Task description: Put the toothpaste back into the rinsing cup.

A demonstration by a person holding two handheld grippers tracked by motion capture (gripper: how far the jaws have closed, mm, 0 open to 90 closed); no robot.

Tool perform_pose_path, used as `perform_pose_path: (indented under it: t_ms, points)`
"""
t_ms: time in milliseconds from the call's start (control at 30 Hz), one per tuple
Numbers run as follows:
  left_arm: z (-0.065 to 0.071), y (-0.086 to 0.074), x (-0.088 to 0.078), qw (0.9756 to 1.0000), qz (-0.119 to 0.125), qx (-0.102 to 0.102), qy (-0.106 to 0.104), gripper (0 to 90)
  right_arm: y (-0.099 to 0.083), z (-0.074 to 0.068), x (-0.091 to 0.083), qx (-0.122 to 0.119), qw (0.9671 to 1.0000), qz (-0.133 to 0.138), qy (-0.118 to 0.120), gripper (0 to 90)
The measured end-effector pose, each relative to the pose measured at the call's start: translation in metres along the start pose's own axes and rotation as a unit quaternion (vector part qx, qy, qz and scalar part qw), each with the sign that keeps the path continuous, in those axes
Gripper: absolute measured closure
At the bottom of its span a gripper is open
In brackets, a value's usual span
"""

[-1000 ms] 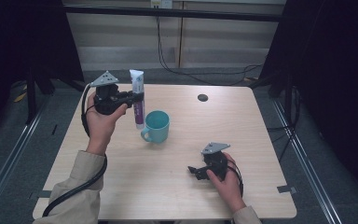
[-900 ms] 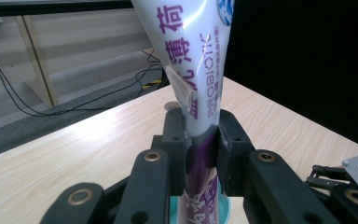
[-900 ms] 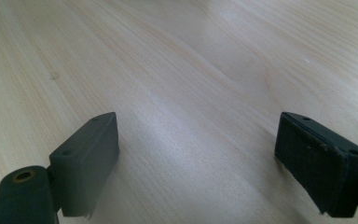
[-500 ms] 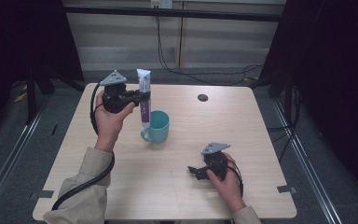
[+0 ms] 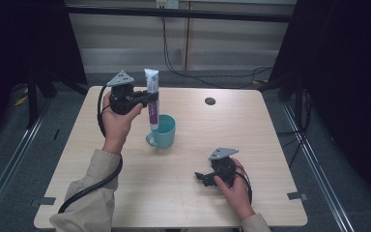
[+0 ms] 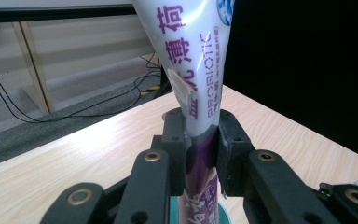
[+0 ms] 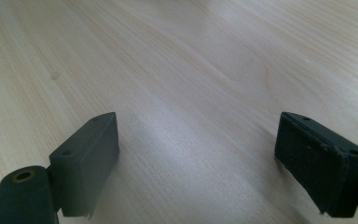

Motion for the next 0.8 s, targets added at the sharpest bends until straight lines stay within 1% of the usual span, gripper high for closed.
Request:
perform_pose_path:
  t_ms: [33, 167, 400, 500, 567, 667, 700, 800]
  points:
    - [0.001, 0.0, 0.002, 1.0, 0.0, 0.003, -0.002, 76.3, 0.0, 0.0, 0.0, 0.0, 1.0, 0.0, 0.0, 13.2]
    - [0.001, -0.002, 0.008, 1.0, 0.0, 0.001, 0.003, 76.3, 0.0, 0.0, 0.0, -0.001, 1.0, 0.001, 0.0, 13.2]
    - [0.002, -0.006, 0.016, 1.0, -0.002, 0.001, -0.001, 76.3, 0.0, 0.0, 0.0, 0.0, 1.0, 0.0, 0.0, 13.2]
    - [0.002, -0.008, 0.021, 1.0, -0.001, 0.005, 0.006, 76.3, 0.0, 0.0, 0.0, -0.001, 1.0, 0.001, 0.0, 13.2]
    - [0.002, -0.01, 0.022, 1.0, -0.004, 0.004, 0.005, 76.2, 0.0, 0.0, 0.0, -0.001, 1.0, 0.001, 0.0, 13.2]
    - [0.003, -0.011, 0.025, 1.0, -0.001, 0.008, 0.003, 76.1, 0.0, 0.0, 0.0, -0.001, 1.0, 0.001, 0.0, 13.2]
    - [0.004, -0.013, 0.026, 1.0, -0.004, 0.008, 0.001, 76.1, 0.0, 0.0, 0.0, -0.001, 1.0, 0.001, 0.0, 13.2]
    - [0.004, -0.015, 0.029, 0.9999, -0.007, 0.009, 0.003, 76.1, 0.0, 0.0, 0.0, -0.001, 1.0, 0.001, 0.0, 13.2]
Point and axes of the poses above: each handheld gripper's, and its own axes: x roughly forward along the jaws, y roughly out of its top, z roughly to its right, the point moved 10 cm from there along x, roughly forward along the jaws, and after that the axes turned 3 degrees about -z, right-handed, at the moved point
